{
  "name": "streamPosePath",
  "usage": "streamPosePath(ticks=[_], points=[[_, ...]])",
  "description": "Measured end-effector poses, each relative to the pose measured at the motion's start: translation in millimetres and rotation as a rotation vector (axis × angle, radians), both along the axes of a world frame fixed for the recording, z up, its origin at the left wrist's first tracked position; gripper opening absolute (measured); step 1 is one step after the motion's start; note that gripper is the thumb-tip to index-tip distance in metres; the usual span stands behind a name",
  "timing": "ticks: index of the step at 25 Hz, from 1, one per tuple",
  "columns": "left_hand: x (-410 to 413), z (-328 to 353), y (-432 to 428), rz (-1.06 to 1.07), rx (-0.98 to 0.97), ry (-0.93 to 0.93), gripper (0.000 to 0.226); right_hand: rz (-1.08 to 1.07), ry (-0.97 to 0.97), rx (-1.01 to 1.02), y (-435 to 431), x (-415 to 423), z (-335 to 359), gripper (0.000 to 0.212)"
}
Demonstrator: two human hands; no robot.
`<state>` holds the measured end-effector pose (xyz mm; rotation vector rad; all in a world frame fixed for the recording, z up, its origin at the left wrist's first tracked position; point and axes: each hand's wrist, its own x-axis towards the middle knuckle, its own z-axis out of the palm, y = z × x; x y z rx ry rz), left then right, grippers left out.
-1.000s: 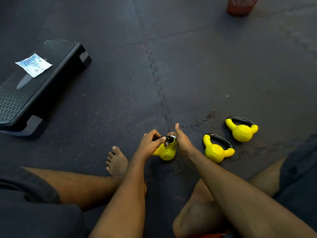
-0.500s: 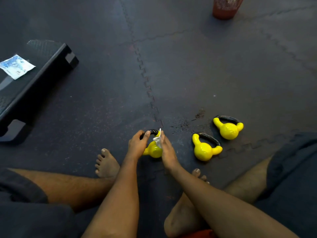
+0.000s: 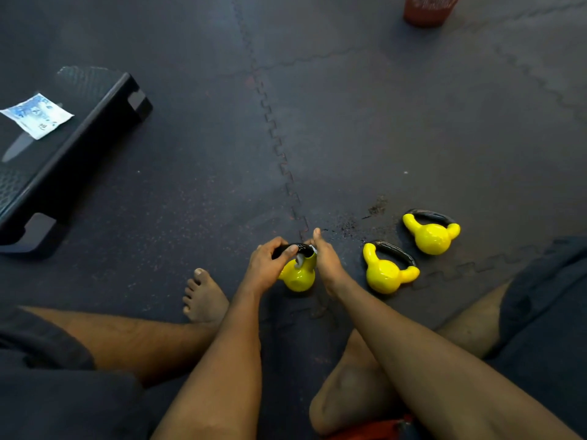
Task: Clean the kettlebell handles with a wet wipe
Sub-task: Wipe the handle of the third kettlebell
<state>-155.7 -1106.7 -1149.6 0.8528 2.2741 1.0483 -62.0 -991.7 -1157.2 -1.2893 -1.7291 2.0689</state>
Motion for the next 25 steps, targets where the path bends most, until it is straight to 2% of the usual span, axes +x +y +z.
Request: streamPosePath(ticks=[3, 8, 11, 12, 15, 18, 20, 22, 23, 25], points=[[-0.7, -0.7, 4.4, 0.052, -0.019, 0.019, 0.020, -0.061, 0.016, -0.025, -17.0, -0.9, -13.8, 0.086], [0.8, 2.1, 11.2, 0.198, -0.108, -0.014, 0.030, -0.070, 0.088, -0.018, -29.6, 2.5, -19.1, 0.098], [-1.5, 3.5, 7.0, 0.130, -0.115, -0.034, 0.026, -0.039, 0.123, -0.129, -18.3, -0.6, -38.5, 0.109], [-1.7, 3.7, 5.3, 0.082, -0.104, -0.035, 0.024, -0.012, 0.107, -0.172, -11.9, 0.2, -39.0, 0.107], [-2.2, 3.5, 4.0, -0.054, -0.077, -0.015, 0.024, 0.028, 0.047, -0.181, 0.1, 5.9, -17.6, 0.074], [0.2, 4.1, 8.9, -0.046, -0.071, -0.006, 0.027, 0.015, -0.003, -0.147, 3.6, 7.9, -20.7, 0.077], [3.5, 6.5, 14.9, 0.019, -0.096, 0.000, 0.028, 0.010, 0.083, -0.195, 3.5, 7.3, -50.1, 0.090], [5.3, 6.8, 22.4, 0.086, -0.158, -0.005, 0.030, 0.011, 0.109, -0.110, -3.0, 6.8, -65.1, 0.093], [5.5, 6.8, 25.6, 0.120, -0.187, -0.017, 0.031, 0.010, 0.081, -0.056, -10.6, 9.6, -46.2, 0.091], [1.6, 7.6, 28.6, 0.161, -0.213, -0.051, 0.033, 0.032, 0.057, 0.080, -28.8, 16.3, 8.8, 0.071]])
